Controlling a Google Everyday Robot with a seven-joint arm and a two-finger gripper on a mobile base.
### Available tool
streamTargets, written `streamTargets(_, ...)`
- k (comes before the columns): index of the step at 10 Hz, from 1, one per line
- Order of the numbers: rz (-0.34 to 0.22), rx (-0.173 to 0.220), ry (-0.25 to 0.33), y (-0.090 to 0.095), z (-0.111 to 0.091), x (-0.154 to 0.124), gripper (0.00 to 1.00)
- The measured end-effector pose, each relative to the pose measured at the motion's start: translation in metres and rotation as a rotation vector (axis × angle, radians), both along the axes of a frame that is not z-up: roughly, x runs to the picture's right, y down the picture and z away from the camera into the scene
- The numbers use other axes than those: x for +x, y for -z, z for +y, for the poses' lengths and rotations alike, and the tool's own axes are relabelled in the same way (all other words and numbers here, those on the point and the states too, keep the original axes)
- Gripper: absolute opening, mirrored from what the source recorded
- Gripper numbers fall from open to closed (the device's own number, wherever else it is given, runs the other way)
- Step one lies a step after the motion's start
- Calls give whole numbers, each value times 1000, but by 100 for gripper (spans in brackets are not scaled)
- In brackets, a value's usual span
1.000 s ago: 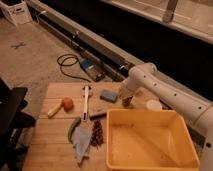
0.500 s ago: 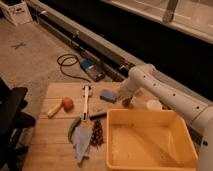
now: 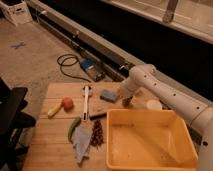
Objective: Place fork in metal cup
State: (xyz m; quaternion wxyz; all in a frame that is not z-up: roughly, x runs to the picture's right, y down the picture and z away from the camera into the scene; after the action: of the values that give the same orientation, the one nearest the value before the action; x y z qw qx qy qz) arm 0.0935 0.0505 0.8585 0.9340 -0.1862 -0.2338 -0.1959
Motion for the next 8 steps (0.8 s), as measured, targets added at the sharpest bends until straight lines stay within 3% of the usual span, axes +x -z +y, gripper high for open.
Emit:
streamTargets(4,8,1,-6,2,-2,1,65)
streamTargets(6,36,10,-9,7,-7,11,65)
streamTargets(8,94,41,-7,24,-24,31,65)
